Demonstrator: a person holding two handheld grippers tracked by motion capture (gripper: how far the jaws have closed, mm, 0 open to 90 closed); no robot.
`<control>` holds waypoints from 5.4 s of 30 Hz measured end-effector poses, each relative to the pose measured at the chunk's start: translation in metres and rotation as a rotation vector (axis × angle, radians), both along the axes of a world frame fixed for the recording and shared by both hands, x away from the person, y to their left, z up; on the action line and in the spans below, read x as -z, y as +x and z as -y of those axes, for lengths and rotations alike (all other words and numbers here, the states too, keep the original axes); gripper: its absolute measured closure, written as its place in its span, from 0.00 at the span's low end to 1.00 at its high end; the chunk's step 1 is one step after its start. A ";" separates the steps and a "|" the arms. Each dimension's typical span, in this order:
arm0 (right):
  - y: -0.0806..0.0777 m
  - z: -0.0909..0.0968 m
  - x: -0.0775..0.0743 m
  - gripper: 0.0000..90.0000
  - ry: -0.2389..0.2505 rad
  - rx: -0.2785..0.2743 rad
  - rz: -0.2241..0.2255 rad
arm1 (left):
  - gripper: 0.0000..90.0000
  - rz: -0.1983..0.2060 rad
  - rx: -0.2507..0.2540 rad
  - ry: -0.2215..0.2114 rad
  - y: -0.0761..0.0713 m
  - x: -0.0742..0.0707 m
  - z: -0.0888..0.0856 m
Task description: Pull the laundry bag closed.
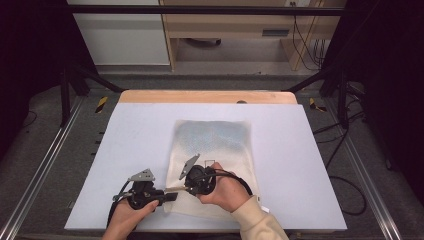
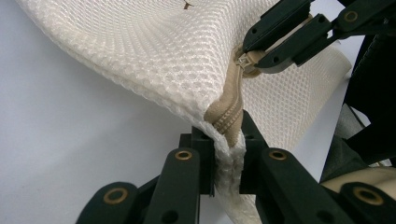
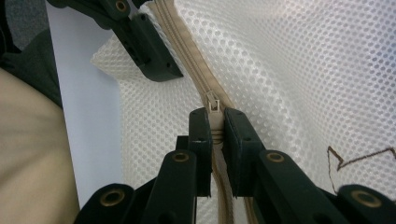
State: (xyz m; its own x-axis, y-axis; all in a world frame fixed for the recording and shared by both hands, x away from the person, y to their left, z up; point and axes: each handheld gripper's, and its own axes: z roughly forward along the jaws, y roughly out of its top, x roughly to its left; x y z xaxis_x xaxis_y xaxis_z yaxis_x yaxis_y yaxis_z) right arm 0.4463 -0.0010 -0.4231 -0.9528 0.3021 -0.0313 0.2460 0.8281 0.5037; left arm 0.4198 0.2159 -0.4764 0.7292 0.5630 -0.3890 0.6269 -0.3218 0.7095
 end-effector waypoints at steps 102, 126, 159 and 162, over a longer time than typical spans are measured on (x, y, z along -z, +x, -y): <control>-0.017 0.080 0.002 0.91 0.075 0.129 0.016 | 0.90 0.012 0.035 0.016 -0.004 0.001 0.009; -0.017 0.091 0.003 0.91 0.085 0.157 0.016 | 0.90 0.015 0.032 0.015 -0.003 0.001 0.008; -0.016 0.100 0.005 0.91 0.080 0.169 0.021 | 0.90 0.017 0.033 0.018 -0.003 0.000 0.008; -0.017 0.100 0.005 0.91 0.083 0.169 0.021 | 0.90 0.017 0.034 0.018 -0.003 0.000 0.008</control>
State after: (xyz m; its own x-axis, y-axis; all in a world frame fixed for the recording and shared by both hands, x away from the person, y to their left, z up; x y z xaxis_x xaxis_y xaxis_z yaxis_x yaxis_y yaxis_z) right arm 0.4296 -0.1011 -0.4282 -0.8877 0.4600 -0.0190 0.3665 0.7311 0.5754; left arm 0.4164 0.2081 -0.4767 0.7545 0.5444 -0.3666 0.6035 -0.3559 0.7136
